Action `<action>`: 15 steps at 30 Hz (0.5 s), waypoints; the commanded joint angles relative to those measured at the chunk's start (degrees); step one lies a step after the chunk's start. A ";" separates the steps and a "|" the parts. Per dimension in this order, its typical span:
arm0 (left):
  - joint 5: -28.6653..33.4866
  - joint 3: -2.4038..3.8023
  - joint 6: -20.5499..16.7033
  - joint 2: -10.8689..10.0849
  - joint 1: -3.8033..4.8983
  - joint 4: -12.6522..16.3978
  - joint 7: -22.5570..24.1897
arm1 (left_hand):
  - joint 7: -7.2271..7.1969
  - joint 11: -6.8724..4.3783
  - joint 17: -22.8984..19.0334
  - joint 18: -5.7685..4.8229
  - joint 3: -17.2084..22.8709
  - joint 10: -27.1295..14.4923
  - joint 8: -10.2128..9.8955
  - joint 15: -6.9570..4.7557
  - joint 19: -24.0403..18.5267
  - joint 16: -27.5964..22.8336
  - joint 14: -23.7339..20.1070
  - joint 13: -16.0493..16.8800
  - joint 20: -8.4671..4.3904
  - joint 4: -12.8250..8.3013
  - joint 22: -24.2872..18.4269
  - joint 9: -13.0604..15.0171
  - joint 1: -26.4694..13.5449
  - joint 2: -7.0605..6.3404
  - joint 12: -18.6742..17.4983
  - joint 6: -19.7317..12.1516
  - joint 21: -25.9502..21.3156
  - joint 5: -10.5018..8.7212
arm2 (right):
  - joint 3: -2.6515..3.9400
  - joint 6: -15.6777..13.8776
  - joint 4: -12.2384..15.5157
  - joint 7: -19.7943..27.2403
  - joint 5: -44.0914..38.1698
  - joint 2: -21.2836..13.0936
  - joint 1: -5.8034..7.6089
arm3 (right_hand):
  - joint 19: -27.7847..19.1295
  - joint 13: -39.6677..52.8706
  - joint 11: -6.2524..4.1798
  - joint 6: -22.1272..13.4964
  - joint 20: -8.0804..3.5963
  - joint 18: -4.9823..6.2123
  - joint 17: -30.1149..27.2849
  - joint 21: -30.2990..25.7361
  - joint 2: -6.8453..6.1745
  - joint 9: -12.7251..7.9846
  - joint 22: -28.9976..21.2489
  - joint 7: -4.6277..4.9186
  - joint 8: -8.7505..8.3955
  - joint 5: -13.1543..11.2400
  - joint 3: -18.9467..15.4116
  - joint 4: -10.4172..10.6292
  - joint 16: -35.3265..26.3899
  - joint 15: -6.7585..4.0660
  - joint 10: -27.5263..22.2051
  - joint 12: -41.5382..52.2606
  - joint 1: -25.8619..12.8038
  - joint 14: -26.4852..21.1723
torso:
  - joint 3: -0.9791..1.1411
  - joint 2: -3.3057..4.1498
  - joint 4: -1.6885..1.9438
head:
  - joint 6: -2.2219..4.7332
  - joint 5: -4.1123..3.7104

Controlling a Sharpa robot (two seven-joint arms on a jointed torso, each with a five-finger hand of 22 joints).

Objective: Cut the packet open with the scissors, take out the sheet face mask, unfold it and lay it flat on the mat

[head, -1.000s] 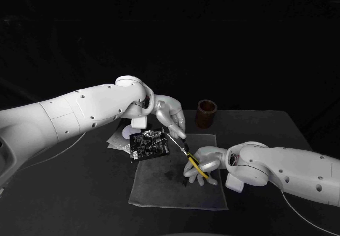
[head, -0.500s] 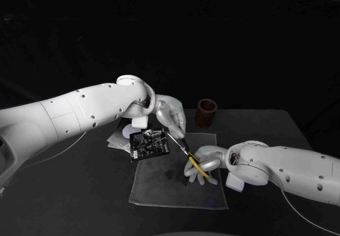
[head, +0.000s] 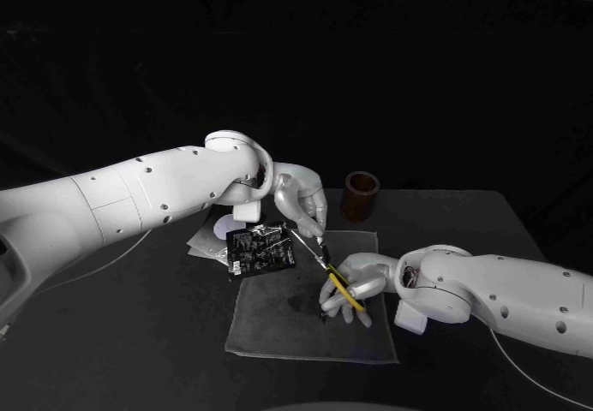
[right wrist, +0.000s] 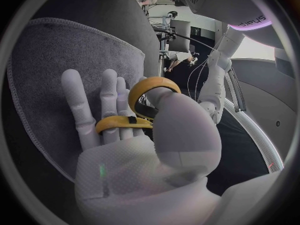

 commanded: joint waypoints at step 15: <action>0.49 0.03 -11.81 0.02 -0.05 0.28 5.14 | 0.03 -0.04 0.53 0.03 9.21 0.75 2.16 -0.15 0.93 -1.06 1.76 2.51 -0.60 -1.65 1.44 11.30 -4.13 -3.09 0.08 -1.90 1.78 0.17 | 0.05 2.68 0.17 0.93 -1.91 0.35 0.09 | -4.37 -3.58 4.69 -12.86 4.28 8.96 -9.11 -15.02 -0.40 -0.18 -8.79 4.94 0.02 -0.09 -10.35 -2.42 -9.75 4.98 -12.42 0.66 -2.51 -13.32 | -0.05 -0.01 0.04 | 0.10 -0.08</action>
